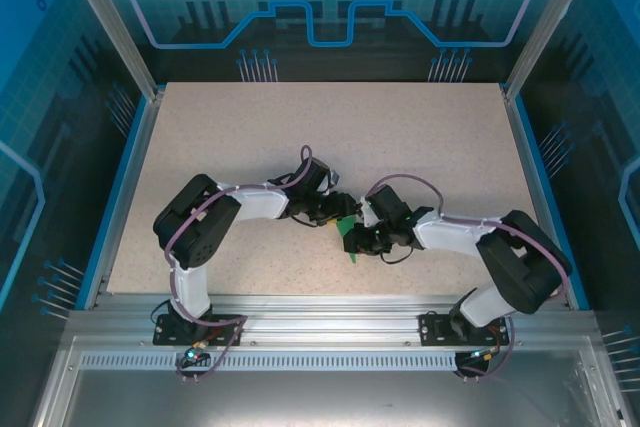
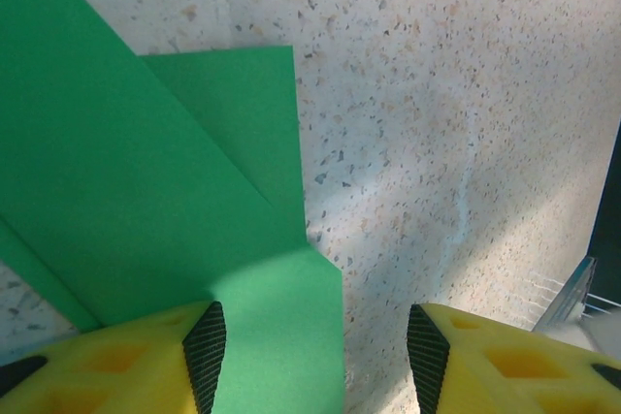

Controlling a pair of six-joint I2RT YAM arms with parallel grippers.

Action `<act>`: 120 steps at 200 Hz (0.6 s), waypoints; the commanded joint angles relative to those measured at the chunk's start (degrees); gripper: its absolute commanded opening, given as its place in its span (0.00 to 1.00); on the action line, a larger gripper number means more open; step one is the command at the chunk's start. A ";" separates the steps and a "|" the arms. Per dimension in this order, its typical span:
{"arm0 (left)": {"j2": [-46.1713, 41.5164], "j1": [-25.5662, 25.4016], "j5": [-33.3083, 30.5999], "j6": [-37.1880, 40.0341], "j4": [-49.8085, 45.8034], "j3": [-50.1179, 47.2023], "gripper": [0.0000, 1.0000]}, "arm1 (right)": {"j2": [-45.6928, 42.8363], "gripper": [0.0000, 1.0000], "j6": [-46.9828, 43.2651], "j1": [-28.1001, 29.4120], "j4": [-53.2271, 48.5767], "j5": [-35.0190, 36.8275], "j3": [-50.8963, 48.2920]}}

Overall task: Fold a paper plane with a square sheet of paper (pick it up from the middle)
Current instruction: Fold the wing for the fifth time at the center of the table.

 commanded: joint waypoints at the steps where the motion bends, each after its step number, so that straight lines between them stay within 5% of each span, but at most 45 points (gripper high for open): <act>1: 1.29 -0.29 -0.09 0.31 -2.87 1.11 0.57 | 3.14 0.20 0.56 0.30 1.02 -0.06 -1.30; 59: 0.65 0.55 -0.74 2.30 -2.89 2.76 0.57 | 4.12 0.16 0.34 0.30 3.33 0.55 -8.24; 120: 4.14 7.32 -0.18 5.26 -1.65 4.28 0.57 | 4.26 0.16 -0.75 -0.32 3.63 -0.89 -9.18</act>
